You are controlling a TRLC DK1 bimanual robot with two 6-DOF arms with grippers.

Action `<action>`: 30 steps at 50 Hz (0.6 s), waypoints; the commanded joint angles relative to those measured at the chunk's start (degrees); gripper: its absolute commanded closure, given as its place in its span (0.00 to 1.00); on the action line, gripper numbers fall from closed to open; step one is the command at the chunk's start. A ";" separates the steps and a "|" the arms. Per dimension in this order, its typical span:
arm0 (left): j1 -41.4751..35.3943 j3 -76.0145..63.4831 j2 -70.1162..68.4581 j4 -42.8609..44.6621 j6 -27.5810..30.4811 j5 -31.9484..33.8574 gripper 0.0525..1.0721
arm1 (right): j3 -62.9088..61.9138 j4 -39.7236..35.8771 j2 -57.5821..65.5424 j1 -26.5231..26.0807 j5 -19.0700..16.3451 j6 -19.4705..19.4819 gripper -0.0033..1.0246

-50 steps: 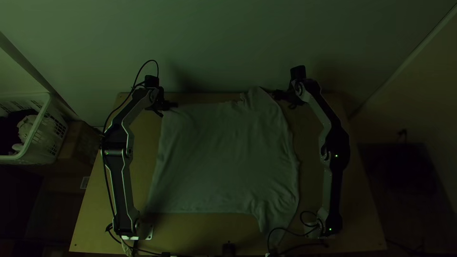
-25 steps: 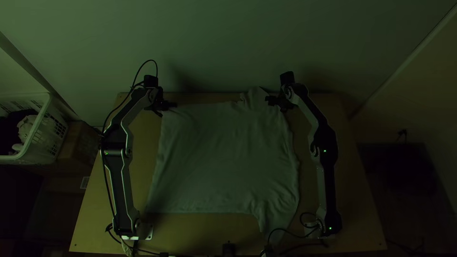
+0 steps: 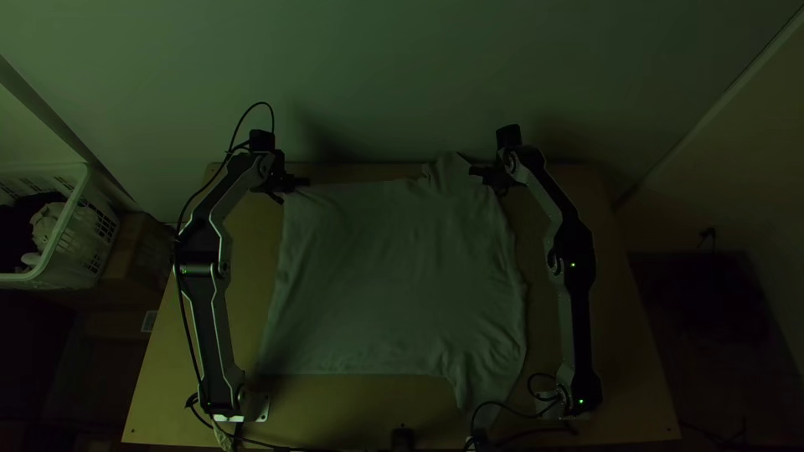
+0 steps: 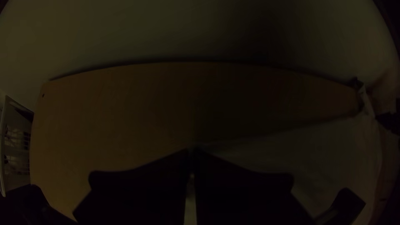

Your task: Fold the t-shirt

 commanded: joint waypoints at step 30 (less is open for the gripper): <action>1.77 -1.24 -4.35 -0.04 -1.31 0.42 0.98 | -1.28 -2.71 -2.33 -3.64 0.50 0.46 0.97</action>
